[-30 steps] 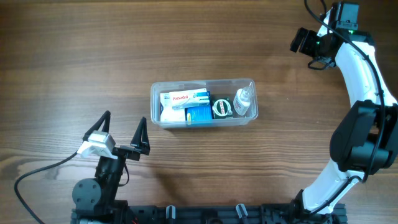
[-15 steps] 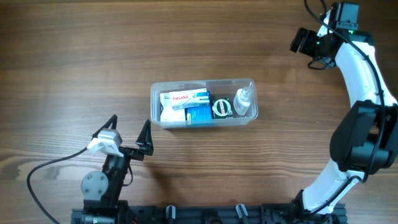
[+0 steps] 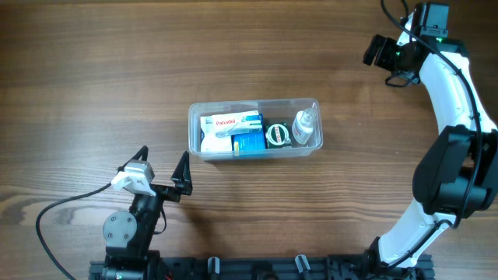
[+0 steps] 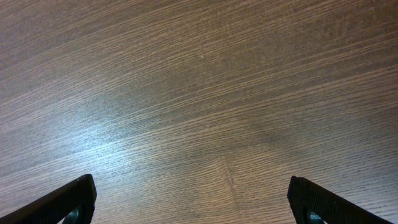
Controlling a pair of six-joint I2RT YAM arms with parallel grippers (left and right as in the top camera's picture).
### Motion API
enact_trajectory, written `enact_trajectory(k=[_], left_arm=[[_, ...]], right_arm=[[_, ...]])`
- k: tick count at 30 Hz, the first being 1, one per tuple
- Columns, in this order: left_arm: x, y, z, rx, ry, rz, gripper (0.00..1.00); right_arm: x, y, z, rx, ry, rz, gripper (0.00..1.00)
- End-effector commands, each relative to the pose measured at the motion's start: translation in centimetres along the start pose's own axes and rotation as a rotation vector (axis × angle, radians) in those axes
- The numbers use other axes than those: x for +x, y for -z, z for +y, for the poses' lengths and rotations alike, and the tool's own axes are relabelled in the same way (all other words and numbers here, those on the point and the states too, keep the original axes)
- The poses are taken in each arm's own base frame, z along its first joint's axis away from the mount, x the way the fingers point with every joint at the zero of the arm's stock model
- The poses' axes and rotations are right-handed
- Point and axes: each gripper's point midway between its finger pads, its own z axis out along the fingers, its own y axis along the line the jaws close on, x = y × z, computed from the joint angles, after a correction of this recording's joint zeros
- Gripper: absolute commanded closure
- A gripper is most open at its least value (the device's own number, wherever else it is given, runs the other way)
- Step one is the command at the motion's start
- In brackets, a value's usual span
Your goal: Pack container
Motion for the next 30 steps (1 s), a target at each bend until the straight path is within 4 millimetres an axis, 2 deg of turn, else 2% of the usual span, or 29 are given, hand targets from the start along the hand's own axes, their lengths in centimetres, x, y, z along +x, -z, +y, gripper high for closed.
enact_trajectory(k=[1,6,8,9,13,15,16,17,19,21,23,24,25,27,29,30], left_arm=[[0.1,0.0,0.4,-0.017,0.0,-0.002,0.0],[0.1,0.0,0.4,-0.017,0.0,-0.002,0.0],[0.1,0.0,0.4,-0.017,0.0,-0.002,0.0],[0.1,0.0,0.4,-0.017,0.0,-0.002,0.0],[0.1,0.0,0.4,-0.017,0.0,-0.002,0.0],[0.1,0.0,0.4,-0.017,0.0,-0.002,0.0],[0.1,0.0,0.4,-0.017,0.0,-0.001,0.0],[0.1,0.0,0.4,-0.017,0.0,-0.002,0.0],[0.1,0.0,0.4,-0.017,-0.001,-0.002,0.0],[0.1,0.0,0.4,-0.017,0.0,-0.002,0.0],[0.1,0.0,0.4,-0.017,0.0,-0.002,0.0],[0.1,0.0,0.4,-0.017,0.0,-0.002,0.0],[0.1,0.0,0.4,-0.017,0.0,-0.002,0.0],[0.1,0.0,0.4,-0.017,0.0,-0.002,0.0],[0.1,0.0,0.4,-0.017,-0.001,-0.002,0.0],[0.1,0.0,0.4,-0.017,0.0,-0.002,0.0]], right_arm=[[-0.5,-0.2,-0.3,0.01,0.009,-0.009,0.0],[-0.5,-0.2,-0.3,0.01,0.009,-0.009,0.0],[-1.0,0.9,0.3,0.002,0.017,-0.033,0.0],[-1.5,2.3,1.1,-0.012,0.03,-0.063,0.0],[-3.6,11.4,6.2,-0.101,0.108,-0.25,0.0],[-3.7,18.4,9.5,-0.178,0.162,-0.382,0.0],[-3.1,23.9,11.5,-0.241,0.2,-0.482,0.0],[-2.5,26.7,12.5,-0.277,0.22,-0.532,0.0],[-0.3,33.7,14.5,-0.379,0.272,-0.649,0.0],[2.0,39.1,15.3,-0.463,0.305,-0.741,0.0],[4.2,44.3,14.8,-0.538,0.322,-0.836,0.0],[5.5,47.4,13.7,-0.57,0.319,-0.903,0.0],[6.7,49.5,12.7,-0.586,0.315,-0.95,0.0],[10.0,52.4,10.1,-0.589,0.335,-1.003,0.0],[13.2,53.6,7.5,-0.58,0.325,-1.011,0.0],[15.5,54.5,5.7,-0.581,0.322,-1.026,0.0]])
